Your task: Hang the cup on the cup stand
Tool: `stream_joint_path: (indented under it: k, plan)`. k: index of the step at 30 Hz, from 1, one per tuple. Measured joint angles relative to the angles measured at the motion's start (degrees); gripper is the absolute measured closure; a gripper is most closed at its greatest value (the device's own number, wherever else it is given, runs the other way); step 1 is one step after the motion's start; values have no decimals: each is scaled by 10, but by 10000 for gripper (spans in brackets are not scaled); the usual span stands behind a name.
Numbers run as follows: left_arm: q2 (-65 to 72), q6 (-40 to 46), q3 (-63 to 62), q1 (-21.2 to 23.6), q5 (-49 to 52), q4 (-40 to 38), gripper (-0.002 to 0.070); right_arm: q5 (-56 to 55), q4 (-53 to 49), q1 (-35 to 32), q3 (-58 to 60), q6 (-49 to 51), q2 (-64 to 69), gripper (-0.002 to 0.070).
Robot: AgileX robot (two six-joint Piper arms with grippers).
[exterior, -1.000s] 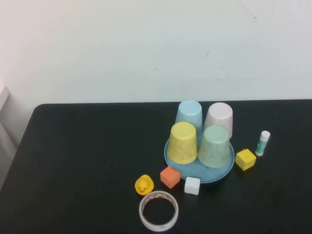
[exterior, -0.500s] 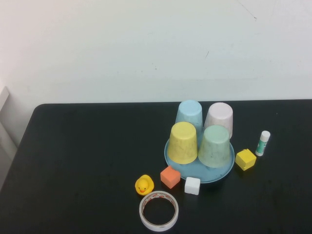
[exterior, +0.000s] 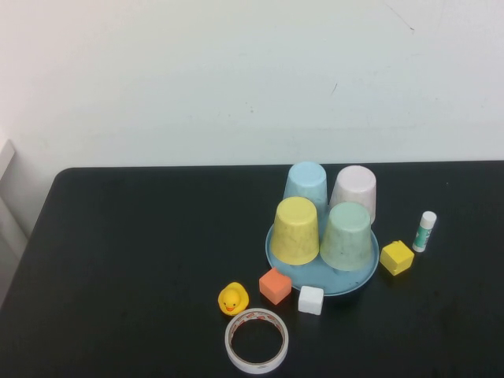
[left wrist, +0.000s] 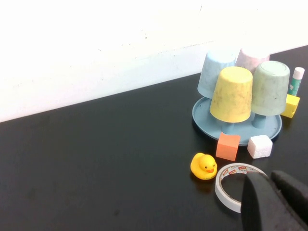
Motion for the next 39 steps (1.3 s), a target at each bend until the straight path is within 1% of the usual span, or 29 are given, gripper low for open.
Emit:
stream_joint_path:
  k: [27,31,33,35,37,39]
  plan:
    - [0,8,0,0,0,0,676,4,1,1,-1,4,0,678]
    - [0,11,15,3,-16,-2,676,4,1,1,-1,4,0,678]
    - [0,28,32,20,-38,-6,676,4,1,1,-1,4,0,678]
    - [0,45,45,53,-68,-20,676,5,1,1,-1,4,0,678]
    - [0,78,56,108,-100,-41,676,5,2,1,-1,4,0,678]
    - [0,127,66,176,-135,-78,676,6,2,1,-1,4,0,678]
